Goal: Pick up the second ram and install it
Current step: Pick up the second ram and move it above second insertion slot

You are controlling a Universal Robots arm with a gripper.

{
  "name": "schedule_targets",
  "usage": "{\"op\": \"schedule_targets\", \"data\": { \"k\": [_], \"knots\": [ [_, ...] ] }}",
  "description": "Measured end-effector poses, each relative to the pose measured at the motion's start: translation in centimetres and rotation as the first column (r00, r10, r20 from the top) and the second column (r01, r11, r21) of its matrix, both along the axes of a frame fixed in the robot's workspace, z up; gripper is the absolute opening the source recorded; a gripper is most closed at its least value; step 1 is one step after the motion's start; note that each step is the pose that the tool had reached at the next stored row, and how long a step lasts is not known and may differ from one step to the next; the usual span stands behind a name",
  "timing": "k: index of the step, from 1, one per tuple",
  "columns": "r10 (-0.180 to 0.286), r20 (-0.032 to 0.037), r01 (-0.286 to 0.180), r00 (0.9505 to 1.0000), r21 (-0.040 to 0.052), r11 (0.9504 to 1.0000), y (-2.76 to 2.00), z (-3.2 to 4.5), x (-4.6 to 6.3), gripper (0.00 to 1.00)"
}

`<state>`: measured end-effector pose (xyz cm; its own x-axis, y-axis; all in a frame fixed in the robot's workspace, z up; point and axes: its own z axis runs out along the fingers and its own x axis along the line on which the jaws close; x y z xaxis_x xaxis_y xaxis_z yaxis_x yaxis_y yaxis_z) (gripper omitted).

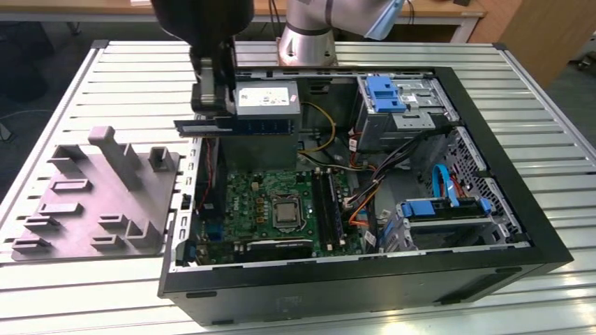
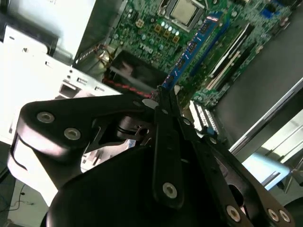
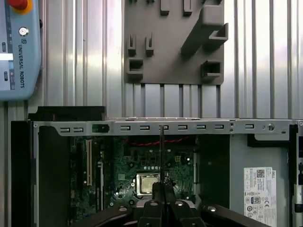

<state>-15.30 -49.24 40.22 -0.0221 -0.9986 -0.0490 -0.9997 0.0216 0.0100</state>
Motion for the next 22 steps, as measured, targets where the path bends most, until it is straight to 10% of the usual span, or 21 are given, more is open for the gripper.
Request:
{"op": "schedule_targets", "data": {
  "k": [22],
  "knots": [
    [0.000,0.0000,0.000,1.0000,0.0000,1.0000,0.00,-0.13,5.0,0.12]
  ]
}}
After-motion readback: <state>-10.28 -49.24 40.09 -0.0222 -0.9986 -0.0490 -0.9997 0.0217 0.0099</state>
